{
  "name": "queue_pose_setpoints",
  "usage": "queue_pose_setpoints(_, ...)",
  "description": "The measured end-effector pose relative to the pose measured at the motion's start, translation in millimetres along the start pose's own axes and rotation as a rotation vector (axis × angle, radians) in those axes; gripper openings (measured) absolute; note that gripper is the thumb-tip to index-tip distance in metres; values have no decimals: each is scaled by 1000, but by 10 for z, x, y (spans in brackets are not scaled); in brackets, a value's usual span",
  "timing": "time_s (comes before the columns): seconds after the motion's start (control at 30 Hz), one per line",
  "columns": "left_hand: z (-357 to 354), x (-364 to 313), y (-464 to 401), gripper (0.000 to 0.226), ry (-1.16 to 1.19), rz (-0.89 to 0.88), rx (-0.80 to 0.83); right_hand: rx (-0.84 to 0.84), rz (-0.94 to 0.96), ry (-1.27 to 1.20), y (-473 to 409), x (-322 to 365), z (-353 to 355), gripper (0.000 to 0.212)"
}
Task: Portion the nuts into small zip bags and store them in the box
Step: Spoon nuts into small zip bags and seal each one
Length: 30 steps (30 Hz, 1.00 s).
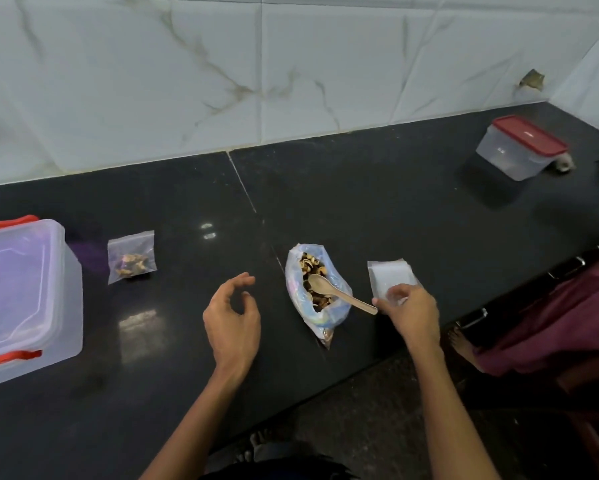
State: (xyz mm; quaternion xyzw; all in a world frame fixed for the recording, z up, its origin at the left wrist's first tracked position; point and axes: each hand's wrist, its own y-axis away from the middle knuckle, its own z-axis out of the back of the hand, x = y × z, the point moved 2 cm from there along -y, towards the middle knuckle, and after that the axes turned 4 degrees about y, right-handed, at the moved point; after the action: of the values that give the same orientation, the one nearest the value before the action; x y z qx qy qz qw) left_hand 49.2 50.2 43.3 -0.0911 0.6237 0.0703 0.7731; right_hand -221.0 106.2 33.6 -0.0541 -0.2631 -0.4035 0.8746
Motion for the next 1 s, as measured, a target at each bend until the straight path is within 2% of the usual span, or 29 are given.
queue_pose_setpoints(0.13,25,-4,45,30,-9,-1,-8,-87,18,6,91,25,-58,22)
queue_pose_setpoints(0.23,42,26,76,30,-8,-9,0,-98,33,6,106,15,-51,18)
queue_pose_setpoints(0.37,79,-7,128,29,-13,-16,-3,-150,50,-170,104,-27,50,13)
queue_pose_setpoints(0.5,147,-95,164,27,-9,-31,-49,-296,203,-327,235,162,331,12)
queue_pose_setpoints(0.6,203,-156,160,27,12,-41,-83,-300,338,-424,433,473,456,14)
queue_pose_setpoints(0.7,278,-211,115,28,88,-59,-98,-127,428,-596,661,818,385,12)
queue_pose_setpoints(0.8,366,-266,45,16,143,-37,-20,183,422,-813,909,1133,159,13)
queue_pose_setpoints(0.83,394,-253,25,13,183,39,25,312,396,-873,987,1220,61,13)
queue_pose_setpoints(0.93,447,-138,-37,48,414,398,231,675,275,-950,1181,1366,-266,7)
queue_pose_setpoints(1.0,485,-111,-31,61,585,566,343,840,181,-961,1258,1376,-463,9)
